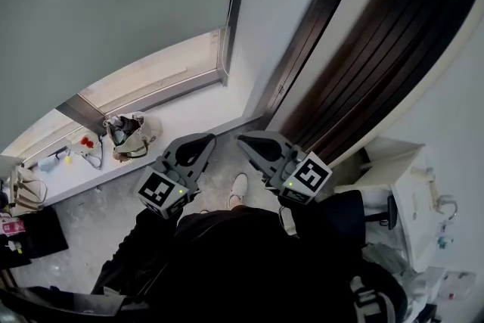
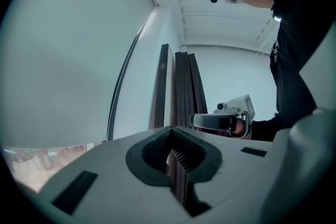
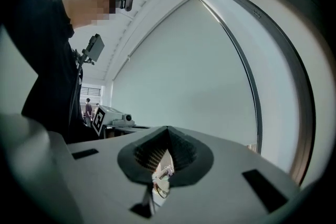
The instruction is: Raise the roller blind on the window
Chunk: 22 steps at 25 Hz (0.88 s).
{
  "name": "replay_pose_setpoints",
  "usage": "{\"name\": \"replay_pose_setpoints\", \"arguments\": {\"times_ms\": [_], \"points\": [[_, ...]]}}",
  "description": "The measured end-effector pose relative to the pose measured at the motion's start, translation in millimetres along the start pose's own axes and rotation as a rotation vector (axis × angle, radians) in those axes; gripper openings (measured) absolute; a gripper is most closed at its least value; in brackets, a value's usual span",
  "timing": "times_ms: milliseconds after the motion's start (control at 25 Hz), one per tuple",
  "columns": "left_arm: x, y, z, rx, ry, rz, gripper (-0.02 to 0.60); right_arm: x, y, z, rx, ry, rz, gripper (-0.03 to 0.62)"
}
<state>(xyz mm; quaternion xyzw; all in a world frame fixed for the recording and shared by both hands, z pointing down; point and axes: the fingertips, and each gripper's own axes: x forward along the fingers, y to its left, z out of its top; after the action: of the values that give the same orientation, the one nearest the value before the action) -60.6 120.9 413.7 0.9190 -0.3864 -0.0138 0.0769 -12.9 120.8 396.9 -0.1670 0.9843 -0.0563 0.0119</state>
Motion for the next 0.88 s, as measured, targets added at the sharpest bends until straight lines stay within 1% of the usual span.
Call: {"name": "replay_pose_setpoints", "arguments": {"times_ms": [240,360,560,720,880], "points": [[66,30,24,0.016,-0.03,0.019,0.006,9,-69,20,-0.009,-0.014,0.046,0.006],[96,42,30,0.027,-0.024,0.048,0.006,8,-98,29,-0.033,-0.026,0.064,0.006],[138,64,35,0.032,-0.011,0.092,0.006,5,-140,35,-0.039,-0.028,0.094,0.007],[168,80,41,0.046,-0.008,0.12,0.006,6,-167,39,-0.035,-0.013,0.095,0.008],[193,97,47,0.06,-0.007,0.12,0.006,10,-194,41,-0.02,-0.009,0.058,0.008]]}}
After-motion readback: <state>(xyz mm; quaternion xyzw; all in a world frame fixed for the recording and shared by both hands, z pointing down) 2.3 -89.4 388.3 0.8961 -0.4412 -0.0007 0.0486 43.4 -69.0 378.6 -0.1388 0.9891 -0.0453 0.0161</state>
